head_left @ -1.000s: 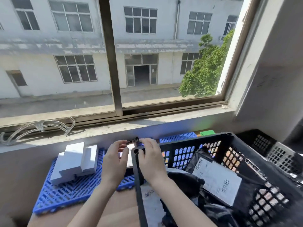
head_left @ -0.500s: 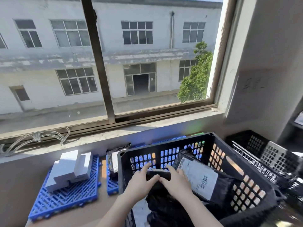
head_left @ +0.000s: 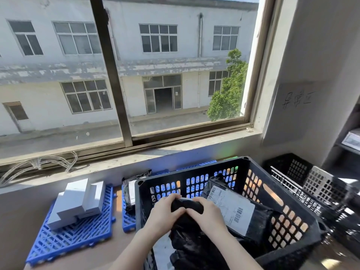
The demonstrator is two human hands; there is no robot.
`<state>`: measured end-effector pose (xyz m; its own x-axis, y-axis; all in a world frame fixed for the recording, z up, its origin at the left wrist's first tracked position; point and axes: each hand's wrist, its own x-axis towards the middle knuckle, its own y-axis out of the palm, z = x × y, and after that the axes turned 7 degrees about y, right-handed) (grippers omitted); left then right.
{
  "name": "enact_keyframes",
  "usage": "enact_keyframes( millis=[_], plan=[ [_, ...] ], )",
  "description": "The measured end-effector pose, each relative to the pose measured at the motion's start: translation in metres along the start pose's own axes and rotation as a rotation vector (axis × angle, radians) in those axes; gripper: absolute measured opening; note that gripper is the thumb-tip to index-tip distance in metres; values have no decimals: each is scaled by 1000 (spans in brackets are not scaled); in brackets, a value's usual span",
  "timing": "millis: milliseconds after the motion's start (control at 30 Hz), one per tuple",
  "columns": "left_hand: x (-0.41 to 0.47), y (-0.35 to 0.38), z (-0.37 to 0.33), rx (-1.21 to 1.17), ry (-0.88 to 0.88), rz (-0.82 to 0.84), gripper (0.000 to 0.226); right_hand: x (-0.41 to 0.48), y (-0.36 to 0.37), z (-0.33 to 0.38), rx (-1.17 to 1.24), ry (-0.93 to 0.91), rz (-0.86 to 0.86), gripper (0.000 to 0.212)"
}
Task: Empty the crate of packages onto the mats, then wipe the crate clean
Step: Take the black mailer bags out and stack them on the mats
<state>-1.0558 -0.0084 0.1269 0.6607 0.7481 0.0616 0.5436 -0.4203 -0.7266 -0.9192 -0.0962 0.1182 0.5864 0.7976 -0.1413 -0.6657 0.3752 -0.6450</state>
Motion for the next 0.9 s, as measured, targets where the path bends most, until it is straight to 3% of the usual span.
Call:
enact_keyframes(
  millis=[400,600,767,900],
  plan=[
    [-18,-26,-47,-61,216,-361,30,-33,-26,33,255,-225,-353,34],
    [-26,-43,-62,-106,316,-489,35,-39,-41,54,287,-338,-423,40],
    [-28,-65,-59,-105,398,-591,38,-43,-52,74,386,-375,-326,50],
    [-27,-78,-45,-100,419,-638,40,-38,-50,92,568,-245,-114,41]
  ],
)
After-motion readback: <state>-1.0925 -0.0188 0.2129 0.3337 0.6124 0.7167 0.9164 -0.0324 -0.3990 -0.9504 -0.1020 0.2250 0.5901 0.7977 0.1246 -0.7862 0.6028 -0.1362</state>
